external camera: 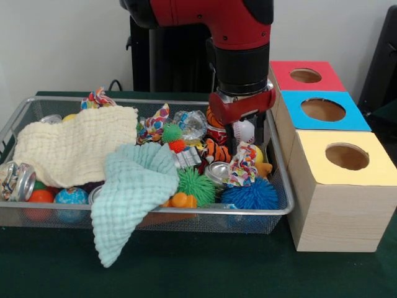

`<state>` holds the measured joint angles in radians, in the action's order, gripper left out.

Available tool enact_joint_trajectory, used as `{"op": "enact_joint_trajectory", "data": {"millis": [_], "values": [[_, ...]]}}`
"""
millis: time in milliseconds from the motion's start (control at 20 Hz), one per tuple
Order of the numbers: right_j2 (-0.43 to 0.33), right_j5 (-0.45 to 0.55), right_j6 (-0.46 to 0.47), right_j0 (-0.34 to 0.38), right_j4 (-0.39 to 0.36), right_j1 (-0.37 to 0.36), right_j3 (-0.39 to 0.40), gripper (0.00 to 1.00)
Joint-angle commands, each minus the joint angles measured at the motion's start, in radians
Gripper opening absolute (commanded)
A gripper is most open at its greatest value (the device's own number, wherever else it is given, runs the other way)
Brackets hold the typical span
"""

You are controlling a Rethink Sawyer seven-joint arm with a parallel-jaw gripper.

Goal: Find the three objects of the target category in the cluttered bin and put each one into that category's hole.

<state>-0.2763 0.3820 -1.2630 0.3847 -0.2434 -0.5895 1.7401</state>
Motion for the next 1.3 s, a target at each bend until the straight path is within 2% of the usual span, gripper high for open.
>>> {"op": "enact_joint_trajectory", "data": {"millis": [50,350,650,950,1300], "values": [[0.067,0.053,-0.131,-0.011,-0.027,0.017,-0.059,1.0],[0.038,0.005,-0.125,-0.001,-0.013,0.026,-0.053,1.0],[-0.037,-0.065,-0.108,0.037,-0.003,0.023,-0.046,1.0],[-0.077,-0.137,-0.11,0.059,-0.006,0.058,-0.06,1.0],[-0.143,-0.209,-0.125,0.108,0.004,0.079,-0.032,1.0]]}}
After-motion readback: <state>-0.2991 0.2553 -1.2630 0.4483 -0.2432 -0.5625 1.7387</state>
